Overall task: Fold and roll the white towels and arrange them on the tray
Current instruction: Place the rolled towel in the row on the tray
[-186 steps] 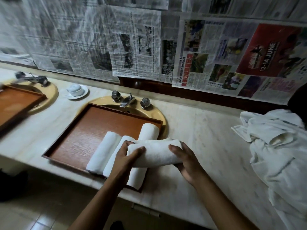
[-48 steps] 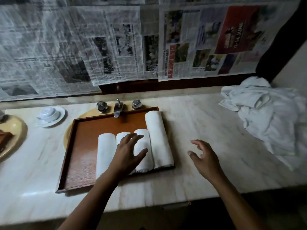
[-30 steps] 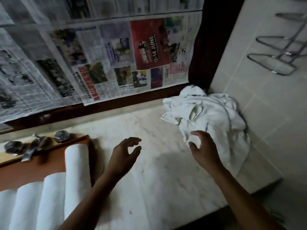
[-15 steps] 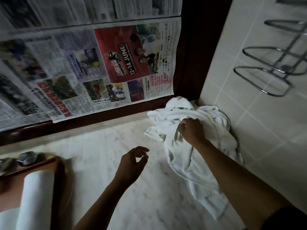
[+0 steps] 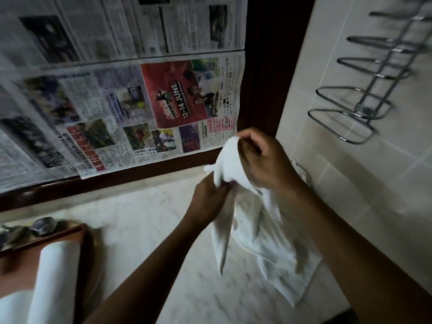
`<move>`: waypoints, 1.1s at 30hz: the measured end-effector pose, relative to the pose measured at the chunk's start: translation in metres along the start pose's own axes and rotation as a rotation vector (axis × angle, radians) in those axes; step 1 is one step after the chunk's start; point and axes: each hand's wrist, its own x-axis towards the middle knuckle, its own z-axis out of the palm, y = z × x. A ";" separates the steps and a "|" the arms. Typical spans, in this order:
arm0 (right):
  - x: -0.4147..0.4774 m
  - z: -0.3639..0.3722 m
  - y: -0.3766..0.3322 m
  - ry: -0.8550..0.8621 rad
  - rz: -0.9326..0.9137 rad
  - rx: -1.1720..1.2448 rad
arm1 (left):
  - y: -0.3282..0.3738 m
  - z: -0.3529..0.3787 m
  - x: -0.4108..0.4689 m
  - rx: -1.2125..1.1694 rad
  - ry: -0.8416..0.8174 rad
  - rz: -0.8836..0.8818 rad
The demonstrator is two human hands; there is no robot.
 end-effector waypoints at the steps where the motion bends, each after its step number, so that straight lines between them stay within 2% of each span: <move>1: -0.002 -0.007 -0.002 -0.010 0.022 0.015 | 0.008 -0.005 -0.004 -0.104 0.036 0.012; 3: -0.015 -0.020 -0.005 -0.112 0.102 0.102 | 0.024 -0.021 -0.015 -0.262 0.066 0.040; 5: -0.035 -0.025 -0.001 -0.273 0.183 0.174 | 0.039 -0.033 -0.025 -0.315 0.075 0.046; 8: -0.074 0.006 0.017 -0.474 0.282 -0.061 | 0.056 -0.056 -0.043 -0.441 0.010 0.014; 10: -0.109 0.041 0.033 -0.621 0.435 -0.240 | 0.055 -0.073 -0.061 -0.511 -0.016 -0.059; 12: -0.147 0.072 0.052 -0.683 0.564 -0.352 | 0.050 -0.087 -0.075 -0.516 0.022 -0.152; 14: -0.182 0.092 0.051 -0.681 0.668 -0.336 | 0.042 -0.103 -0.092 -0.482 0.085 -0.211; 18: -0.235 0.110 0.016 -0.818 0.680 -0.230 | 0.020 -0.144 -0.131 -0.574 0.045 -0.209; 21: -0.275 0.110 -0.010 -1.007 0.693 -0.326 | 0.009 -0.162 -0.166 -0.436 -0.032 -0.140; 23: -0.298 0.109 -0.025 -1.121 0.638 -0.355 | 0.009 -0.170 -0.194 -0.397 -0.043 -0.160; 25: -0.310 0.107 -0.050 -1.055 0.594 -0.247 | 0.011 -0.176 -0.225 -0.370 -0.088 -0.202; 28: -0.313 0.108 -0.086 -0.647 0.582 0.081 | 0.012 -0.181 -0.260 -0.338 -0.218 -0.258; 30: -0.310 0.106 -0.109 -0.465 0.504 0.296 | 0.015 -0.182 -0.280 -0.319 -0.310 -0.315; 31: -0.309 0.106 -0.122 -0.416 0.459 0.386 | 0.015 -0.182 -0.287 -0.263 -0.342 -0.314; 33: -0.308 0.105 -0.147 -0.384 0.372 0.420 | 0.015 -0.186 -0.303 -0.160 -0.390 -0.305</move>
